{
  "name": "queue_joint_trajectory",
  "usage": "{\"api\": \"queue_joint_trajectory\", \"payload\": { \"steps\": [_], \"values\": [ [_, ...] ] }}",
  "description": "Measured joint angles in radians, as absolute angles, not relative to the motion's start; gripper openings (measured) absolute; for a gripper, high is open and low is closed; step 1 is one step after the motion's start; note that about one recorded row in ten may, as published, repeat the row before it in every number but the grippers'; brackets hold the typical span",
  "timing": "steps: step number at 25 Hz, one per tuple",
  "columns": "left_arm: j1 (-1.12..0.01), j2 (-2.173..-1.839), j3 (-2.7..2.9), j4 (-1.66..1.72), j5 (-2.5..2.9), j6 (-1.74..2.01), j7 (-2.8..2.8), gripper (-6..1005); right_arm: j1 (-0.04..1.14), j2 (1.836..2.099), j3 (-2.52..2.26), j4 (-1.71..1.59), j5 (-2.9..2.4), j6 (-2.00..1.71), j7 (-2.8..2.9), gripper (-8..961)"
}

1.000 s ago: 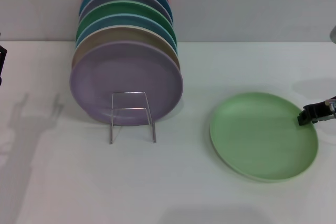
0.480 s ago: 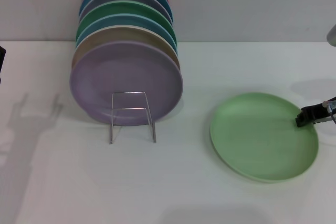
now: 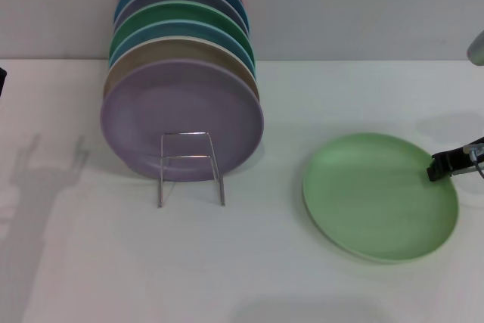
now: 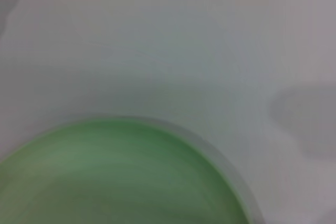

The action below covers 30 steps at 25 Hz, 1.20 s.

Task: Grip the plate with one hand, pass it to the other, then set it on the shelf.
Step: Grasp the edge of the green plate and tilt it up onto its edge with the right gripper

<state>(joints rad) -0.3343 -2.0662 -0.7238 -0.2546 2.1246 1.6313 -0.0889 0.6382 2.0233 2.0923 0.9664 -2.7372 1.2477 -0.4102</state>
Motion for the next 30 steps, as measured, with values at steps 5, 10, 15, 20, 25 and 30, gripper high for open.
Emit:
{"api": "queue_joint_trajectory", "payload": {
  "steps": [5,10,15,20,25,30],
  "values": [
    [-0.334,-2.066,-0.724,-0.255,2.125,1.634,-0.089,747,0.631,2.025,2.092,0.974,-2.737,1.23,-0.443,79],
    [-0.334,-2.066,-0.724,-0.249,2.125,1.635,-0.089,746,0.612,2.041,2.098,1.008,-2.731,1.199,-0.478,64],
    [-0.334,-2.068,-0.724,-0.248,2.125,1.635,-0.089,746,0.556,2.076,2.097,1.147,-2.689,1.168,-0.54,58],
    [-0.333,-2.068,-0.724,-0.248,2.125,1.637,-0.089,746,0.505,2.076,2.094,1.248,-2.603,1.155,-0.575,55],
    [-0.331,-2.068,-0.724,-0.251,2.125,1.637,-0.089,746,0.448,2.078,2.05,1.341,-2.557,1.109,-0.605,30],
    [-0.331,-2.069,-0.724,-0.253,2.125,1.637,-0.089,746,0.404,2.079,2.016,1.39,-2.551,1.051,-0.637,18]
  ]
}}
